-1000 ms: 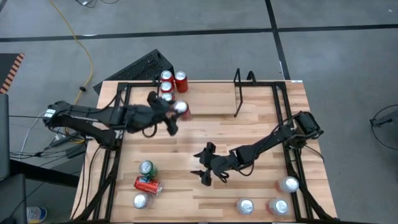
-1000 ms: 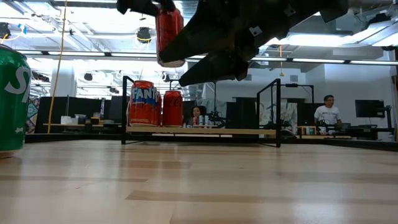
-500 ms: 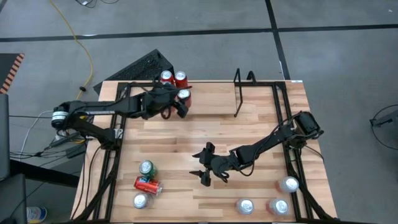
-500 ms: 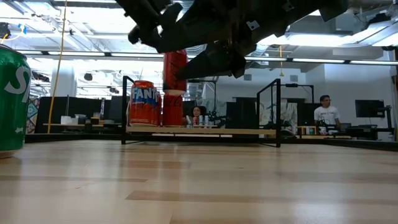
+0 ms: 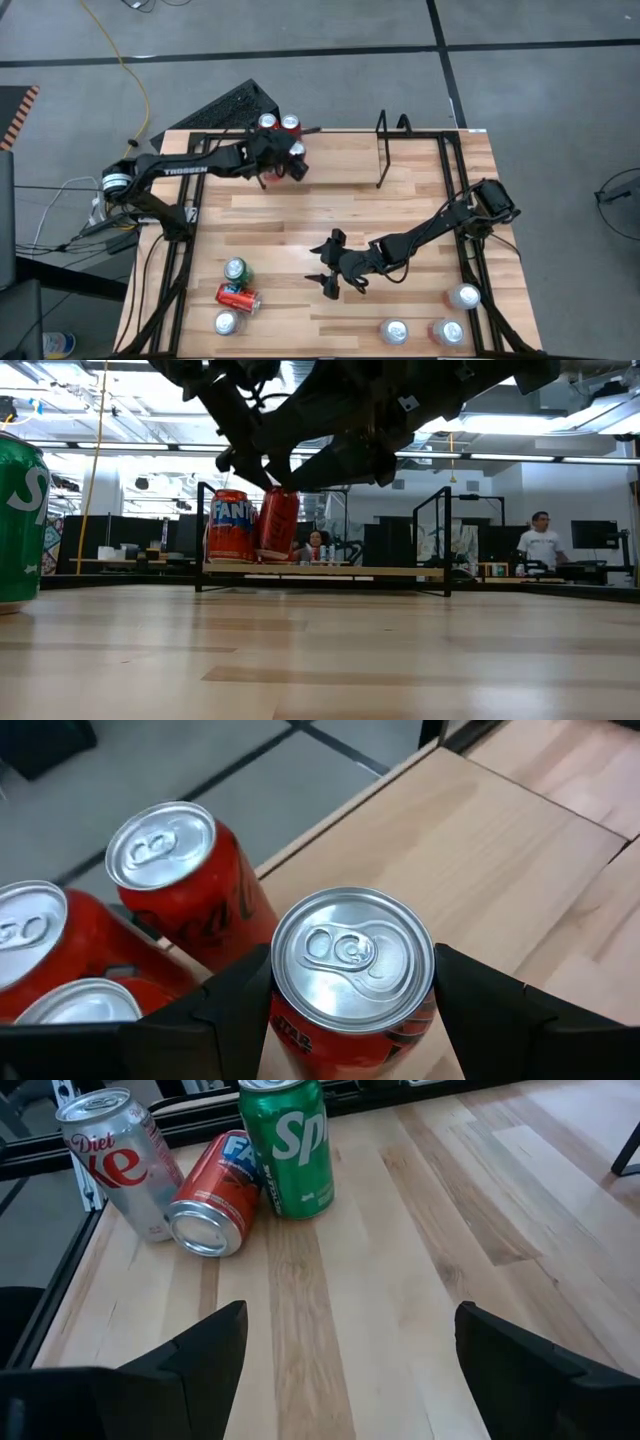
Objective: Place canned beverage on shelf
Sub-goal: Put the red black soda can on the shelf and align with the other red black soda cans
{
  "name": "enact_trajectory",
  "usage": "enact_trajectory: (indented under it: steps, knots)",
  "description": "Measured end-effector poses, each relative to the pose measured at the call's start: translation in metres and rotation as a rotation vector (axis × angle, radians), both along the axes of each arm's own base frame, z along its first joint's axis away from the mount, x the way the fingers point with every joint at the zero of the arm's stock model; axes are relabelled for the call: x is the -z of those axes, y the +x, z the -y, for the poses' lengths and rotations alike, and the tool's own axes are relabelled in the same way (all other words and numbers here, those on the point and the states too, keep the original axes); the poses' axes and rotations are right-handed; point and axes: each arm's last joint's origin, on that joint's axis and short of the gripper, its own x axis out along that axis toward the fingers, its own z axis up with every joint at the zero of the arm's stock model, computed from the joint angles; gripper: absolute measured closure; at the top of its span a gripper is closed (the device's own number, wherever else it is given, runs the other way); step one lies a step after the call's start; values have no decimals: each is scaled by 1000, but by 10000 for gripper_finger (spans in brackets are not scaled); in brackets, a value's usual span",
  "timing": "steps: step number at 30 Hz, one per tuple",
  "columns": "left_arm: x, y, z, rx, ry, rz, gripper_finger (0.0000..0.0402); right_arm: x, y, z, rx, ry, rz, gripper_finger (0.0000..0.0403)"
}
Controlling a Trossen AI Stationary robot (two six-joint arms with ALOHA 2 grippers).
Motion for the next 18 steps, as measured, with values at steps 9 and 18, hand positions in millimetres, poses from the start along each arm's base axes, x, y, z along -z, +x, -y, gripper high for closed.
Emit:
enact_trajectory:
  steps: [9,18]
  knots:
    - [-2,-4,-13,-31,-10,36,170,1,-1,0,-2,-3,-7,72]
    - [1,-5,-12,-30,-7,19,170,1,-1,0,-2,-4,-8,72]
